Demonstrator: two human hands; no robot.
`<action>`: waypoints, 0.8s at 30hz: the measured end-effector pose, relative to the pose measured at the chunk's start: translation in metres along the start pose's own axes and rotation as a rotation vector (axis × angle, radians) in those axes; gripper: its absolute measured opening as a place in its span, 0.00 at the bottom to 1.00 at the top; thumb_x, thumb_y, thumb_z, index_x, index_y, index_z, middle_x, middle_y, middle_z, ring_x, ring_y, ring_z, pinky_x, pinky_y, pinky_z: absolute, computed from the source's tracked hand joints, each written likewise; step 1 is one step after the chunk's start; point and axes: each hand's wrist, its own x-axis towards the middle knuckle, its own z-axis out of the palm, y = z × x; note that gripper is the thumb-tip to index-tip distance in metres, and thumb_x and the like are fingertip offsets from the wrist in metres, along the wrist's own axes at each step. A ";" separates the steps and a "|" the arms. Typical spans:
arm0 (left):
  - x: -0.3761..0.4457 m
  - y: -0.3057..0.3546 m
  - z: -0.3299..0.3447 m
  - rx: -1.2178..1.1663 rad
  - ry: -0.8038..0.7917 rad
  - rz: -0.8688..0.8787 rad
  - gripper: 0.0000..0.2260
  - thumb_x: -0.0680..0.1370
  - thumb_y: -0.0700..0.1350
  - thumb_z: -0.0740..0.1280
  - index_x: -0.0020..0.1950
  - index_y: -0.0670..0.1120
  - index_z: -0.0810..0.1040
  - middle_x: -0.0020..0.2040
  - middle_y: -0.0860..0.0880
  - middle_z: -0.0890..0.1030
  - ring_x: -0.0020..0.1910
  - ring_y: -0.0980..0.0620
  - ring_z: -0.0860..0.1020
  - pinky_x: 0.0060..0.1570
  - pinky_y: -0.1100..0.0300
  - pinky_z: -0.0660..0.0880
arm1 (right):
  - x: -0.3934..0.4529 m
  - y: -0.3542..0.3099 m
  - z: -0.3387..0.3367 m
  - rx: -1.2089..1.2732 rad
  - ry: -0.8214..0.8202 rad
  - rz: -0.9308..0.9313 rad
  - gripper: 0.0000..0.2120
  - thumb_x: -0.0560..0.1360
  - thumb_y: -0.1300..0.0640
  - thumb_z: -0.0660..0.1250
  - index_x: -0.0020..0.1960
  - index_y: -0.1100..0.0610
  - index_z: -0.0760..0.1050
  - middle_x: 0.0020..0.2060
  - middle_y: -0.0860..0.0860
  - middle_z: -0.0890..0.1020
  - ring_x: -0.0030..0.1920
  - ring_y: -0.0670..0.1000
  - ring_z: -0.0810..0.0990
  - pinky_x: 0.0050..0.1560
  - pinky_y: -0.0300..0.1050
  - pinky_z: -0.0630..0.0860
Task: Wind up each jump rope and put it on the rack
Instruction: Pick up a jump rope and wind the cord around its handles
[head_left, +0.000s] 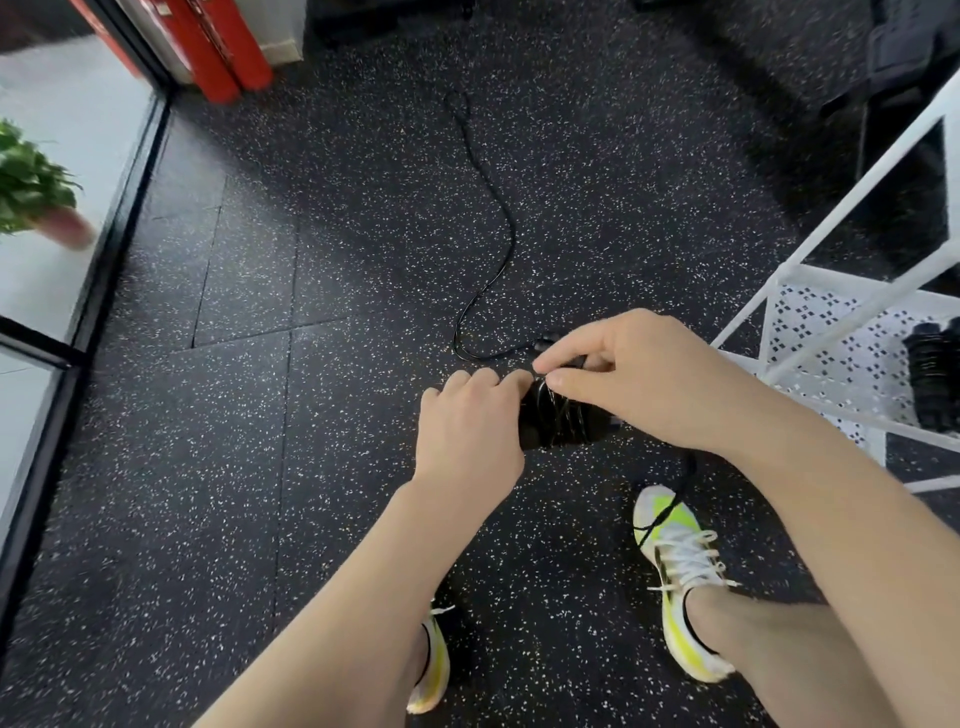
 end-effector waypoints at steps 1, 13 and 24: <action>0.000 0.000 0.000 -0.002 0.003 -0.001 0.21 0.77 0.45 0.67 0.69 0.56 0.70 0.54 0.52 0.76 0.57 0.47 0.74 0.50 0.52 0.67 | -0.001 0.000 -0.001 -0.044 -0.012 -0.022 0.06 0.78 0.49 0.70 0.51 0.38 0.84 0.33 0.36 0.82 0.38 0.38 0.80 0.38 0.32 0.75; 0.001 -0.003 -0.001 -0.043 -0.013 0.026 0.22 0.77 0.42 0.66 0.69 0.57 0.70 0.55 0.52 0.76 0.57 0.46 0.74 0.48 0.53 0.64 | 0.003 0.004 0.000 -0.219 0.034 -0.006 0.10 0.80 0.52 0.63 0.41 0.47 0.78 0.28 0.46 0.81 0.25 0.46 0.74 0.31 0.43 0.74; -0.001 -0.004 0.002 -0.047 -0.100 0.291 0.11 0.79 0.46 0.64 0.61 0.53 0.74 0.53 0.53 0.75 0.56 0.47 0.74 0.50 0.54 0.68 | 0.003 0.011 -0.020 0.103 -0.312 -0.054 0.16 0.69 0.50 0.80 0.52 0.34 0.83 0.36 0.45 0.82 0.36 0.48 0.78 0.44 0.43 0.76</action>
